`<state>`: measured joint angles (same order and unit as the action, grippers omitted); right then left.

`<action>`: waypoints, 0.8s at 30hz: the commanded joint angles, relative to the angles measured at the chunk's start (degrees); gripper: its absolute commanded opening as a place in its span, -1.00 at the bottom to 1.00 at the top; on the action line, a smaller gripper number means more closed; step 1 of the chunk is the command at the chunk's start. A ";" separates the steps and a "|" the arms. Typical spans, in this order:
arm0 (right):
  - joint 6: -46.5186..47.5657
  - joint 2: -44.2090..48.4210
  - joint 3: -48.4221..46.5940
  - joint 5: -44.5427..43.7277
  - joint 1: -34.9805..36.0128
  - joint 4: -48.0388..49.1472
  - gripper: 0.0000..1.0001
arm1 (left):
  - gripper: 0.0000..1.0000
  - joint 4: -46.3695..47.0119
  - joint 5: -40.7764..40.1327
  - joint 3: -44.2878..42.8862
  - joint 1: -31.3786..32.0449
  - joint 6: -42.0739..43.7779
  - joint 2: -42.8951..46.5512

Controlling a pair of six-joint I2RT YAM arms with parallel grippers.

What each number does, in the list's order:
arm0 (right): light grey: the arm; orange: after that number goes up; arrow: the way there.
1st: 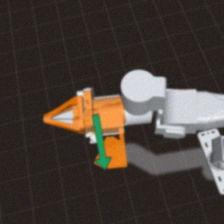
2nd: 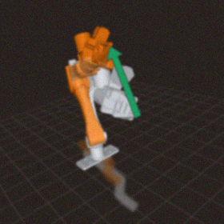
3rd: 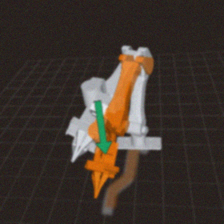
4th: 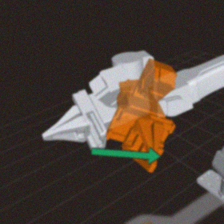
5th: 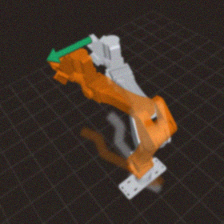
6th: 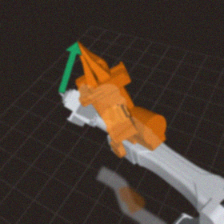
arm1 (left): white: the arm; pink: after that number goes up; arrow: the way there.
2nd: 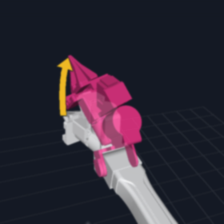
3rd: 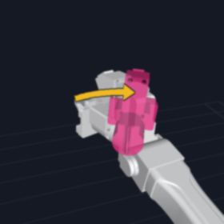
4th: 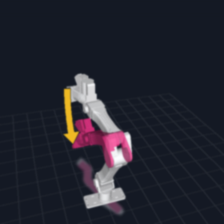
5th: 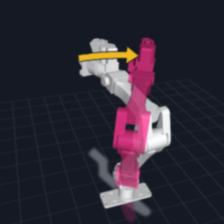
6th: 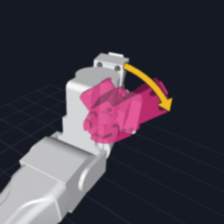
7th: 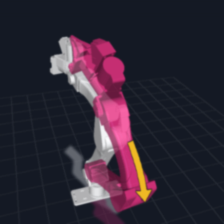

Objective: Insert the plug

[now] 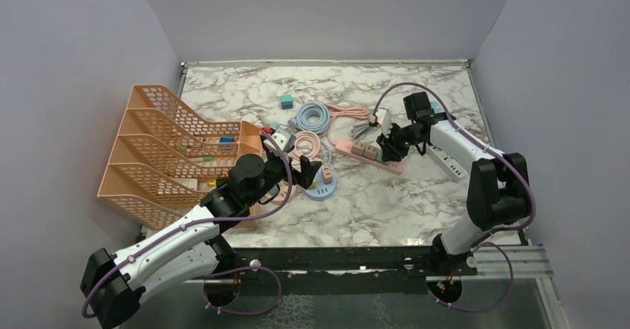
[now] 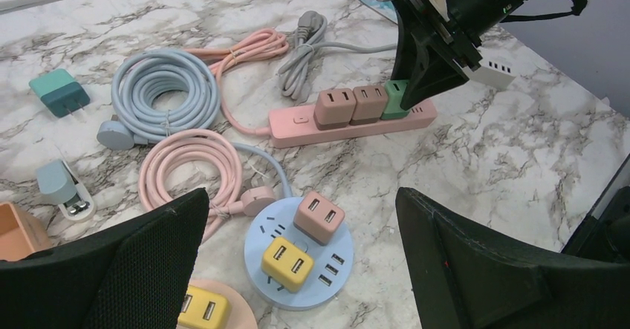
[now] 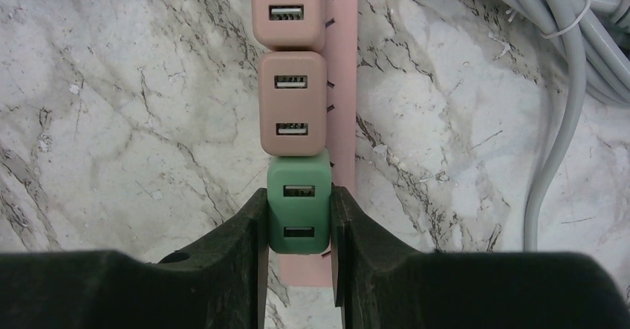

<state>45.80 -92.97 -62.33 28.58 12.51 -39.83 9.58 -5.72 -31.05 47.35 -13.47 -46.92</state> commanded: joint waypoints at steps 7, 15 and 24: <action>2.63 -4.92 8.09 -6.90 0.32 4.58 -0.98 | 0.98 2.08 -2.74 -0.92 -0.15 0.89 -0.66; 1.21 -7.42 6.59 -7.00 0.54 4.35 -0.98 | 0.98 1.04 -5.63 -2.99 -0.26 0.29 -2.55; -6.11 4.10 4.46 -2.44 0.58 9.32 -0.28 | 0.98 -5.12 -10.29 -9.54 -1.27 -3.78 -8.77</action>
<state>43.55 -90.78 -58.94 27.97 12.69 -35.27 7.90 -12.08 -36.10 47.03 -14.26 -52.93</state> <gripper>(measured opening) 0.319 0.991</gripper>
